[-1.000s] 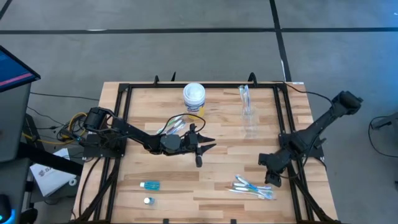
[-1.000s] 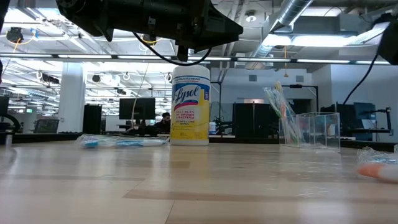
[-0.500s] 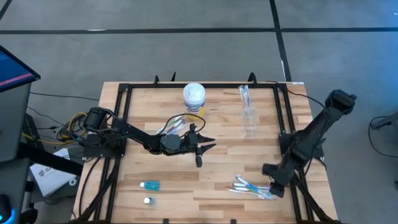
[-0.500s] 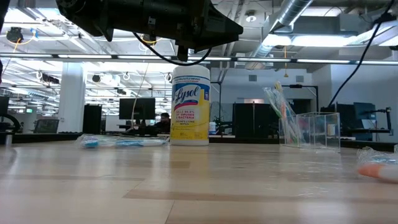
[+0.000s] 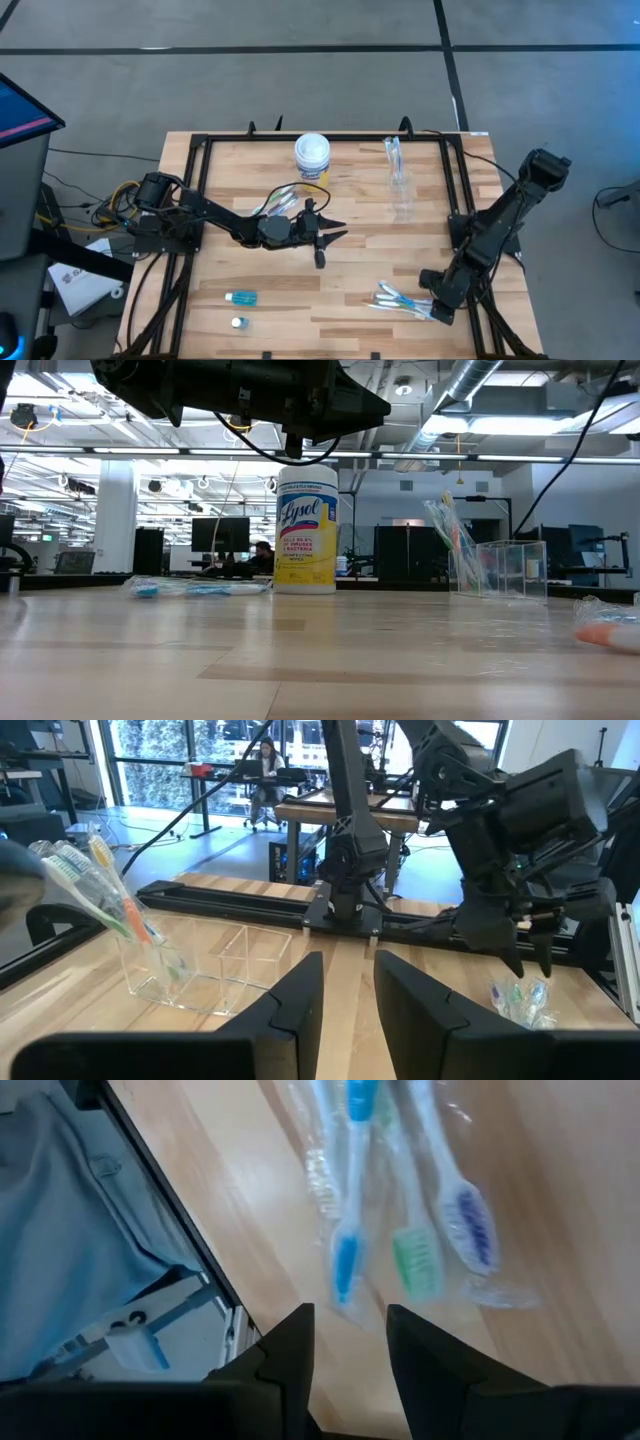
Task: Pick & Place toothbrushing station
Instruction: Put the bottom blue toothbrush into the transparent organizer
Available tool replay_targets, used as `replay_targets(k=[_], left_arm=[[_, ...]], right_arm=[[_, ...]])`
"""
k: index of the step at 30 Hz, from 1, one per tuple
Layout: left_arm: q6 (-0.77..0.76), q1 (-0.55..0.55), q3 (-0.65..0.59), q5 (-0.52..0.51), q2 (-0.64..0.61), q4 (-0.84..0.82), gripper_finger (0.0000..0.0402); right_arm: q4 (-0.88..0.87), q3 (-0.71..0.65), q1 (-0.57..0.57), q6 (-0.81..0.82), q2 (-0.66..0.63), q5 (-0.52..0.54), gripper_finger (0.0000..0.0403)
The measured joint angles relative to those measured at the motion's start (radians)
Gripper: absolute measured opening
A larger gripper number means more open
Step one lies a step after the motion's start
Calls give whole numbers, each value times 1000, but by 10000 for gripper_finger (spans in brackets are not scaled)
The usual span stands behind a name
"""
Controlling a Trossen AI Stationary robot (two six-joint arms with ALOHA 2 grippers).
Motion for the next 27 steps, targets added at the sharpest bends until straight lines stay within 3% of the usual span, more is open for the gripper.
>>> replay_targets(k=[14,18,23,27], left_arm=[[0,0,0,0,0,0,88],[0,0,0,0,0,0,88],[0,0,0,0,0,0,88],[0,0,0,0,0,0,88]], right_arm=[[-7,77,0,-126,138,-14,114],[-7,89,0,-128,138,-20,84],[-11,90,0,-155,138,-38,13],[-46,90,0,-172,138,-35,4]])
